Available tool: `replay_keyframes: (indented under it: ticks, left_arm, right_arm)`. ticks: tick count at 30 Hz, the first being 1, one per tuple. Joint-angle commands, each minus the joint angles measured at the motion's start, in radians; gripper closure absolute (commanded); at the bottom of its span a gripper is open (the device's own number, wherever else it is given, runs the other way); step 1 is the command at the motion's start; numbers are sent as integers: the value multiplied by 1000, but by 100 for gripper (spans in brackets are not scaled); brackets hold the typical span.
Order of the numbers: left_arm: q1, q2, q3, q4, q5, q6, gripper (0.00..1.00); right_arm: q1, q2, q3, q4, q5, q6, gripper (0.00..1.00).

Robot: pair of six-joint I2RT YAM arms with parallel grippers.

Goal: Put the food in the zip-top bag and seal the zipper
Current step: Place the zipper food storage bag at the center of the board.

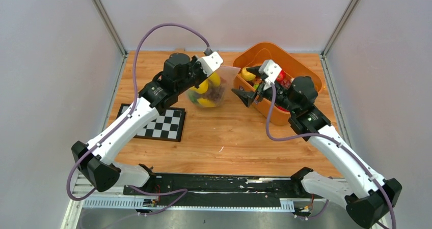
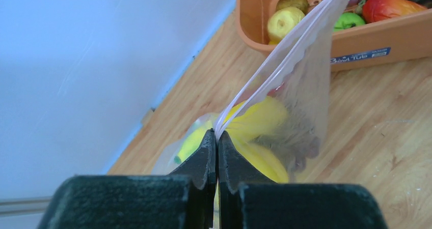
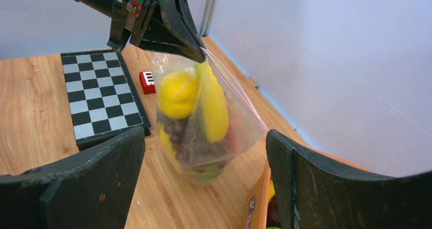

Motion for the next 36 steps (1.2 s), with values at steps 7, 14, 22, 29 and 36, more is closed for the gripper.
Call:
replay_keyframes:
  ticks: [7,14,22,29,36]
  left_arm:
    - [-78,-182,-350,139,209,-137,100]
    - [-201,-224,-497,160,241,-272,100]
    - [-319,-255,-589,176,247,-339,100]
    - [-416,-218,-777,334,170,-454,100]
    - [-493,-112,-938,612,132,-560,100]
  right_arm:
    - [-3,-184,-209,-2,98,136,13]
    - [-3,-264,-291,-10,155,186,13]
    - [-4,-306,-356,-15,330,248,13]
    - [-7,-270,-374,-18,397,313,13]
    - [-15,-247,-387,4,412,366,13]
